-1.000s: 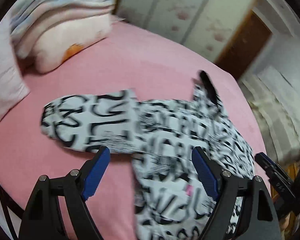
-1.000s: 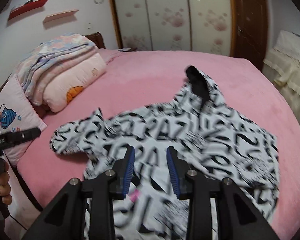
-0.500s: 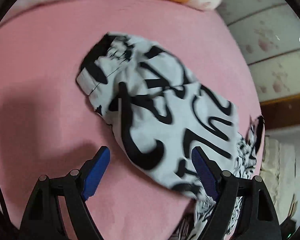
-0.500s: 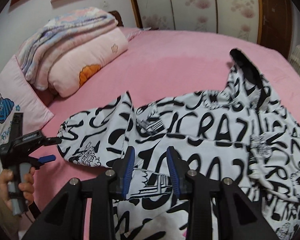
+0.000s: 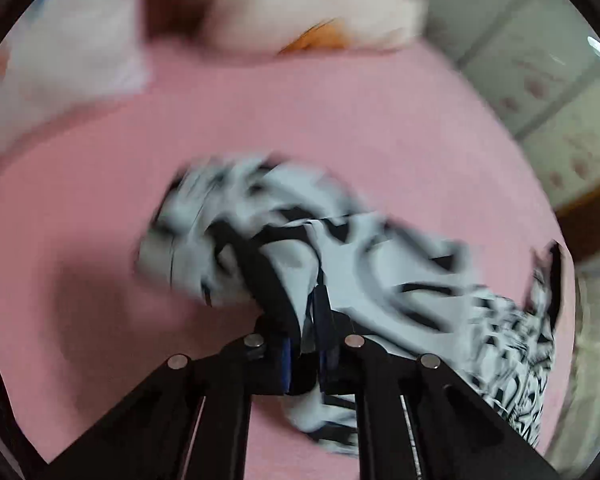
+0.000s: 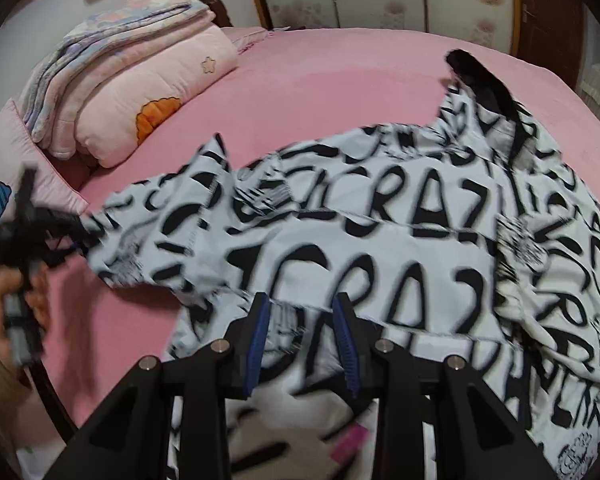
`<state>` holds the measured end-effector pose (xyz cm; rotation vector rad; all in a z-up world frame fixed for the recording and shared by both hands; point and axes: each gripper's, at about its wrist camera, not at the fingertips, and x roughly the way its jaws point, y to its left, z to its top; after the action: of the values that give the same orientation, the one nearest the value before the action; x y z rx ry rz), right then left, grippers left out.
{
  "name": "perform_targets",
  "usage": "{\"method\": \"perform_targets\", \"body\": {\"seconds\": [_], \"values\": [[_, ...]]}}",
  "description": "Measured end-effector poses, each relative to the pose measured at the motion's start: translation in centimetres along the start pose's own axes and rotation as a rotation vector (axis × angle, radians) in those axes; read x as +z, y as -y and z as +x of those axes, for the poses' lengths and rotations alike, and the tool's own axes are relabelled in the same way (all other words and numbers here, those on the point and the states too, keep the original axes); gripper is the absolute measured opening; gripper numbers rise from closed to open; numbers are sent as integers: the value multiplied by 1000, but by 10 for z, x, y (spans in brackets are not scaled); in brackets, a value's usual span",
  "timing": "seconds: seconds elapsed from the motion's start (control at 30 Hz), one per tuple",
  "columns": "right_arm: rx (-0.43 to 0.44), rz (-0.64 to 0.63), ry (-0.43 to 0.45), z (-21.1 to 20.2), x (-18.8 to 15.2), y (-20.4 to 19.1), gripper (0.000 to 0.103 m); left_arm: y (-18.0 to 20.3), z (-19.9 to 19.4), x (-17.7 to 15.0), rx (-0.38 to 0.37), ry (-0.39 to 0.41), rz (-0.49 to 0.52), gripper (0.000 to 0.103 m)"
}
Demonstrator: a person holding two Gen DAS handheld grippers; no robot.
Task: Fold large clothes
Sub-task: 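Fold the gripped sleeve across the jacket front with the left tool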
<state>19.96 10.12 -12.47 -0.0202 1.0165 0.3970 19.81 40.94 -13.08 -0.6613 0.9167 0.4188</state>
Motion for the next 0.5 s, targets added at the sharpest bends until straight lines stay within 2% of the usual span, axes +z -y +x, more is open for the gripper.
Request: {"method": "perform_targets", "body": {"seconds": [0.07,0.13,0.17,0.2,0.27,0.33,0.4,0.5], "values": [[-9,17,2,-9,-8,13,33,43,-25,-2,-41,60,102,7],[-19,43,5,-20,-18,29,33,106,-55,-17,-122,113,248,7],[-26,57,7,-25,-22,37,33,126,-64,-26,-150,119,299,7],[-37,78,11,-34,-28,49,33,161,-74,-46,-194,120,388,7],[-58,104,20,-45,-37,65,33,202,-83,-80,-255,105,501,7],[-99,136,39,-60,-46,88,33,247,-80,-131,-339,53,620,7],[-131,169,53,-72,-52,108,33,278,-65,-178,-414,-44,702,8],[-174,237,59,-87,-65,145,33,305,-37,-240,-459,-187,784,23]]}}
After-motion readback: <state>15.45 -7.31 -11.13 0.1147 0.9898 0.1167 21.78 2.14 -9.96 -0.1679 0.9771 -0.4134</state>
